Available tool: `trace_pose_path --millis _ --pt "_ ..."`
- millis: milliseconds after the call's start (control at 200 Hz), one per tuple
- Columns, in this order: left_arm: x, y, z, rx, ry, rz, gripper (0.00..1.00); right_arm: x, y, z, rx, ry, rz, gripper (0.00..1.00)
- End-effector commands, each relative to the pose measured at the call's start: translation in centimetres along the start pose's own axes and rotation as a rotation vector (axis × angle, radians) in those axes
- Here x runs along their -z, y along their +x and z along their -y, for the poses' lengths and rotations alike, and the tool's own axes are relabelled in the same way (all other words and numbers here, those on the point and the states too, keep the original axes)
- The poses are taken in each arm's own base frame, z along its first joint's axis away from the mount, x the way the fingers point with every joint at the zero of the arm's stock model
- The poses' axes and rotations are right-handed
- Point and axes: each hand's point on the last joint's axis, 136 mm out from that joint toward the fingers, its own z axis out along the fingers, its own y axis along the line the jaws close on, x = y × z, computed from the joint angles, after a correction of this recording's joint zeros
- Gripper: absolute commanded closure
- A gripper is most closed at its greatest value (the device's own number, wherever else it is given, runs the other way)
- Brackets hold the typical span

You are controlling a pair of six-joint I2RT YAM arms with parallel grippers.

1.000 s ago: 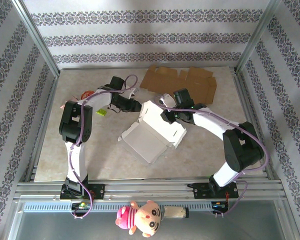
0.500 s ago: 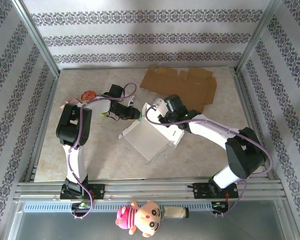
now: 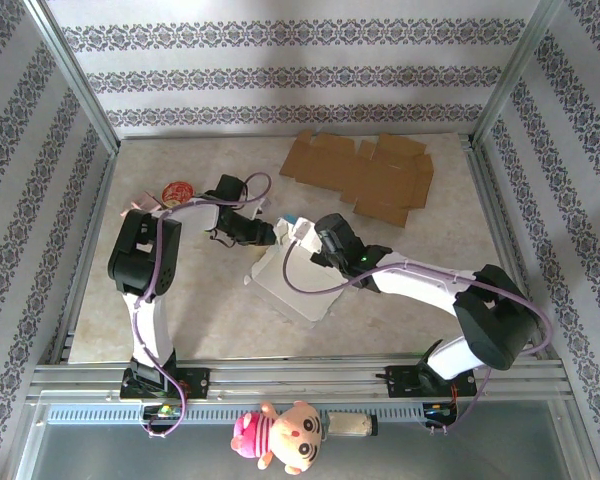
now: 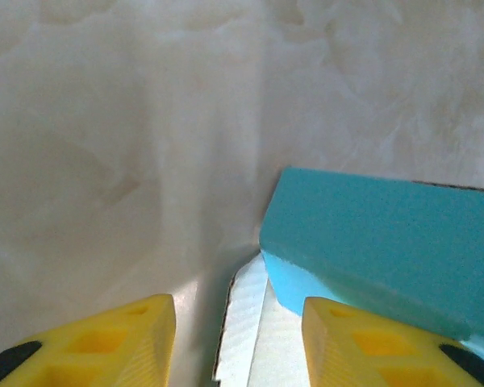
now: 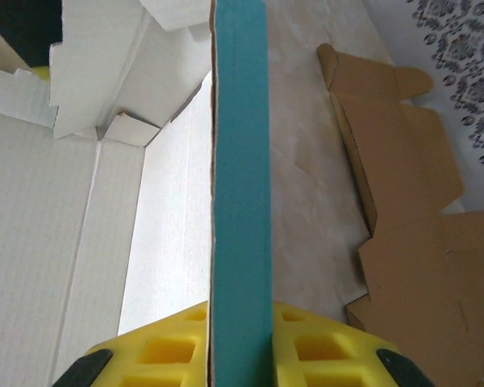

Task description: Fold the paper box

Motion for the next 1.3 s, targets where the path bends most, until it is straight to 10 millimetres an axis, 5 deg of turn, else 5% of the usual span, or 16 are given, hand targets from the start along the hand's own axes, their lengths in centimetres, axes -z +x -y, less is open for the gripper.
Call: trace_pose_path --millis 0,375,849,1089,1294 --pt "1.4 -1.2 1.2 -0.136 -0.023 0.076 0.53 -0.7 2.5 -1.5 0.091 -0.003 -0.083 0.82" --pt "4.1 -1.8 4.8 -0.556 0.013 0.154 0.46 -0.4 2.0 -1.9 0.098 -0.018 -0.053 0.82" --pt "2.5 -2.1 6.1 -0.68 0.065 0.106 0.44 -0.6 2.2 -3.4 0.114 -0.09 -0.056 0.75" --pt "2.0 -2.4 6.1 -0.669 0.049 0.092 0.45 0.0 1.0 -4.2 0.029 -0.18 -0.02 0.47" --pt "1.6 -2.1 5.9 -0.651 0.045 0.072 0.45 2.7 -1.6 -3.3 -0.135 -0.291 0.079 0.21"
